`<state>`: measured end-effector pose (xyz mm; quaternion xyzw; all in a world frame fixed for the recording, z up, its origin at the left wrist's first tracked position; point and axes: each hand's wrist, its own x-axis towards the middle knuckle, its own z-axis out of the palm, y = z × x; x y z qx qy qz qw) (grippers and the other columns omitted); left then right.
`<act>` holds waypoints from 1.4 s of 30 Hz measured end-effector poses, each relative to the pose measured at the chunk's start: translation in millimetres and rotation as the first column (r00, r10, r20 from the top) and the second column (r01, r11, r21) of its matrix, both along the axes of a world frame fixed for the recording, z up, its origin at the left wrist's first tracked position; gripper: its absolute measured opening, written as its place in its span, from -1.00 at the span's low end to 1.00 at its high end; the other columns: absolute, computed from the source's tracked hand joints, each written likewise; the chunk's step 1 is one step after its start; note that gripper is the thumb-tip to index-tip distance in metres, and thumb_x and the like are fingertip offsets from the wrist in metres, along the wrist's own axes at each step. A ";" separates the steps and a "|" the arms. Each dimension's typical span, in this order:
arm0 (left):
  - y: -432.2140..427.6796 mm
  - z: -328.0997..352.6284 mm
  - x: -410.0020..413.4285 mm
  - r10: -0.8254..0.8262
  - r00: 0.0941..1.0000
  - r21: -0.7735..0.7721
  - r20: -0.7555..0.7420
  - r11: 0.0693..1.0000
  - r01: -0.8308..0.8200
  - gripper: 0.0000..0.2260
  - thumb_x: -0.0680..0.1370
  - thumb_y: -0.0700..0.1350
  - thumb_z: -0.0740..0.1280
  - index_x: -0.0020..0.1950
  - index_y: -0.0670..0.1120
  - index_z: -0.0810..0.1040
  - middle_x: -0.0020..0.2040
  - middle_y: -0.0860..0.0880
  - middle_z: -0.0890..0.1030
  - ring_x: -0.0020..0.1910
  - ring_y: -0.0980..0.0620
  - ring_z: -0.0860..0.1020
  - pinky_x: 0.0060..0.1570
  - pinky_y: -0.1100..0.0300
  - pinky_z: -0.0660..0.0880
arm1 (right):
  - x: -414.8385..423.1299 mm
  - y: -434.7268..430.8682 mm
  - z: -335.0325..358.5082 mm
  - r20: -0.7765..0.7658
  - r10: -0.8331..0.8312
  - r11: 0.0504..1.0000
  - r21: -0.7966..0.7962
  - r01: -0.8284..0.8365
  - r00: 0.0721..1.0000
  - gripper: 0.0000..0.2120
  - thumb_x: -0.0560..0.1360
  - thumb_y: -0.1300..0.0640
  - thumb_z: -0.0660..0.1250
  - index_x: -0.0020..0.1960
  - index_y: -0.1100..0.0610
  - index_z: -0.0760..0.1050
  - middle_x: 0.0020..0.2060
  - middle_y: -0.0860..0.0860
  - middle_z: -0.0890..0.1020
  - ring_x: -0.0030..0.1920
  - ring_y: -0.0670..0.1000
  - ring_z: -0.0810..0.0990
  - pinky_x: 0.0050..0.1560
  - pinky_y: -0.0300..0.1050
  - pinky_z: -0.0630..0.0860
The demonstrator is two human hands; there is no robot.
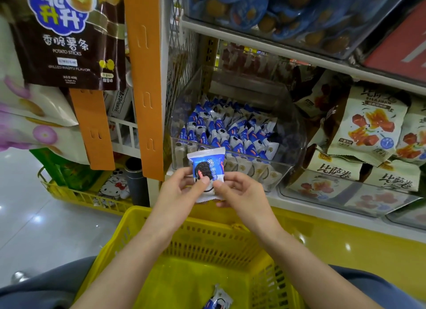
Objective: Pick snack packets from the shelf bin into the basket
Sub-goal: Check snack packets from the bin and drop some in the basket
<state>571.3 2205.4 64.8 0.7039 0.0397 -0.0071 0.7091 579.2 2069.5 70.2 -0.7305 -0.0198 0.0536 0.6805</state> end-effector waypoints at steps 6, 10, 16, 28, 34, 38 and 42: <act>5.3 4.1 1.7 -0.026 0.980 0.283 0.195 0.959 -0.031 -0.72 0.51 -0.10 0.33 0.22 -0.03 0.50 -0.03 0.05 0.62 -0.15 0.13 0.58 -0.17 0.20 0.56 | -5.1 2.5 2.3 0.179 -0.040 0.989 -0.134 0.065 0.983 -0.85 0.46 0.18 0.36 0.00 0.00 0.50 -0.14 -0.06 0.64 -0.10 -0.11 0.60 -0.06 -0.30 0.54; 10.3 15.4 9.3 -0.098 0.934 0.516 0.345 0.850 -0.102 -0.70 0.51 0.10 0.24 0.23 0.12 0.40 -0.02 0.18 0.52 -0.15 0.35 0.45 -0.24 0.46 0.37 | 3.8 -4.0 20.0 0.260 -0.059 0.988 -0.121 0.093 0.964 -0.83 0.43 0.14 0.39 -0.03 -0.08 0.52 -0.20 -0.18 0.65 -0.15 -0.20 0.59 -0.10 -0.38 0.50; 27.4 42.3 53.9 -0.238 0.843 0.744 0.482 0.620 -0.250 -0.66 0.58 0.06 0.12 0.33 0.02 0.33 0.22 0.08 0.43 0.21 0.12 0.38 0.14 0.24 0.31 | 79.7 -24.3 60.4 0.474 -0.224 0.888 -0.260 0.379 0.851 -0.76 0.48 0.07 0.36 0.13 0.07 0.51 -0.14 -0.11 0.63 -0.14 -0.15 0.59 -0.09 -0.30 0.49; 22.5 19.0 77.5 -0.393 0.754 0.837 0.527 0.393 -0.380 -0.61 0.58 0.02 0.00 -0.19 -0.04 0.57 -0.30 0.03 0.60 -0.31 0.03 0.50 -0.21 0.18 0.29 | 208.1 -18.3 58.3 0.273 0.051 0.435 -0.872 0.224 0.961 -0.78 0.56 0.07 0.22 0.14 0.16 0.46 -0.09 0.07 0.53 -0.18 0.00 0.48 -0.13 -0.12 0.38; 22.0 16.5 78.8 -0.391 0.747 0.828 0.538 0.410 -0.382 -0.59 0.59 0.01 -0.02 -0.16 -0.06 0.59 -0.27 0.02 0.61 -0.29 0.03 0.52 -0.16 0.13 0.40 | 227.5 -14.4 67.2 0.231 0.104 0.317 -0.930 0.188 0.967 -0.71 0.54 0.12 0.25 0.24 0.16 0.38 0.00 0.10 0.48 -0.12 0.00 0.44 -0.12 -0.11 0.35; 20.9 16.0 79.2 -0.375 0.747 0.819 0.548 0.420 -0.390 -0.58 0.59 0.01 -0.03 -0.16 -0.06 0.59 -0.28 0.02 0.61 -0.28 0.03 0.53 -0.13 0.12 0.42 | 227.2 -18.5 70.9 0.094 0.164 0.266 -0.963 0.048 0.982 -0.63 0.53 0.04 0.28 0.30 0.11 0.36 0.09 0.05 0.46 -0.13 -0.07 0.45 -0.19 -0.22 0.38; 20.6 15.8 78.2 -0.367 0.749 0.815 0.552 0.427 -0.392 -0.57 0.59 0.01 -0.04 -0.14 -0.06 0.60 -0.27 0.02 0.61 -0.27 0.04 0.52 -0.12 0.12 0.43 | 229.1 -13.8 58.6 0.056 0.123 0.264 -0.964 0.022 0.991 -0.60 0.54 -0.02 0.26 0.31 0.13 0.38 0.22 0.11 0.50 0.06 0.02 0.48 -0.06 -0.20 0.34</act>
